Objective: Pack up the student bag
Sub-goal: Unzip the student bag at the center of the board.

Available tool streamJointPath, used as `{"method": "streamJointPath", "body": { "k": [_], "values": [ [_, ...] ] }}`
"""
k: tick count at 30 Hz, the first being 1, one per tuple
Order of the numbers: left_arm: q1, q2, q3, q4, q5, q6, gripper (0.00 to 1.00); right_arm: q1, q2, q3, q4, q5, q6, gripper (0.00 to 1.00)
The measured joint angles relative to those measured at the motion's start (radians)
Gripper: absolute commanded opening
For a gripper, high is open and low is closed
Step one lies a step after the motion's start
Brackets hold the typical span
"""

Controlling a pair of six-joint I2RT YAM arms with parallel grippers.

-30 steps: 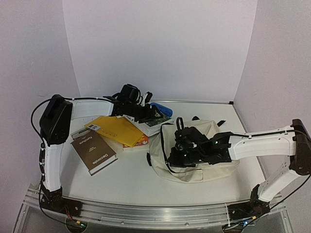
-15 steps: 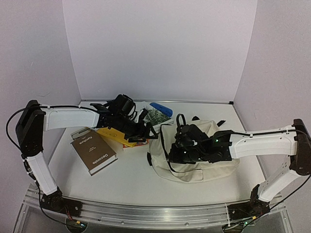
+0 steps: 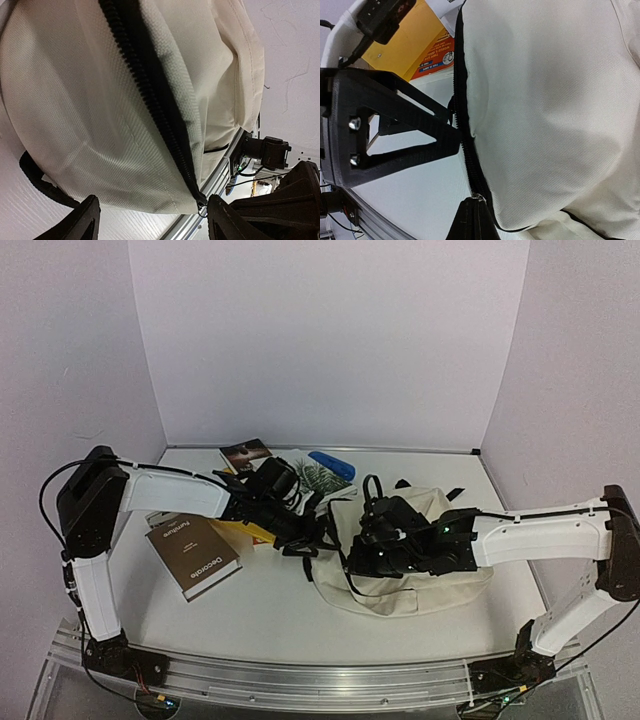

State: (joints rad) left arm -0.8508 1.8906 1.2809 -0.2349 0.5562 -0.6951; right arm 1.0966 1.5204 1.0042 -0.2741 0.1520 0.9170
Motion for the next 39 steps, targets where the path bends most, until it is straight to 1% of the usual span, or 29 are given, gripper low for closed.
{"method": "streamJointPath", "body": {
  "k": [3, 8, 10, 11, 13, 16, 17, 19, 20, 23, 32, 39],
  "values": [
    [-0.004, 0.013, 0.001, 0.014, 0.003, -0.013, 0.67, 0.0, 0.0, 0.0, 0.0, -0.003, 0.002, 0.0],
    [-0.009, 0.015, 0.013, 0.049, 0.016, -0.025, 0.68, 0.0, 0.0, 0.0, 0.0, -0.008, 0.005, 0.0],
    [-0.011, 0.023, 0.025, 0.065, 0.019, -0.034, 0.65, 0.0, 0.0, -0.001, 0.0, -0.009, 0.007, 0.0],
    [-0.012, 0.028, 0.029, 0.073, 0.02, -0.038, 0.61, 0.0, 0.0, -0.001, 0.0, -0.01, 0.008, 0.0],
    [-0.014, 0.04, 0.037, 0.079, 0.022, -0.039, 0.5, 0.0, 0.0, -0.002, 0.0, -0.011, 0.011, 0.0],
    [-0.015, 0.059, 0.046, 0.08, 0.025, -0.045, 0.37, 0.0, 0.0, -0.002, -0.001, -0.011, 0.013, 0.0],
    [-0.015, 0.064, 0.047, 0.08, 0.026, -0.045, 0.31, 0.0, 0.0, -0.002, -0.001, -0.011, 0.014, 0.0],
    [-0.015, 0.074, 0.048, 0.078, 0.025, -0.045, 0.16, 0.0, 0.0, -0.003, -0.001, -0.011, 0.014, 0.0],
    [-0.015, 0.077, 0.049, 0.078, 0.025, -0.045, 0.1, 0.0, 0.0, -0.003, -0.001, -0.011, 0.015, 0.0],
    [-0.015, 0.081, 0.05, 0.074, 0.016, -0.064, 0.01, 0.0, 0.0, -0.004, -0.001, -0.012, 0.016, 0.0],
    [-0.006, 0.081, 0.049, 0.082, -0.009, -0.091, 0.0, 0.0, 0.0, -0.004, -0.001, -0.037, -0.013, 0.0],
    [0.061, 0.07, 0.018, 0.131, 0.036, -0.1, 0.0, -0.002, 0.009, -0.004, 0.005, -0.055, -0.029, 0.0]
  ]
}}
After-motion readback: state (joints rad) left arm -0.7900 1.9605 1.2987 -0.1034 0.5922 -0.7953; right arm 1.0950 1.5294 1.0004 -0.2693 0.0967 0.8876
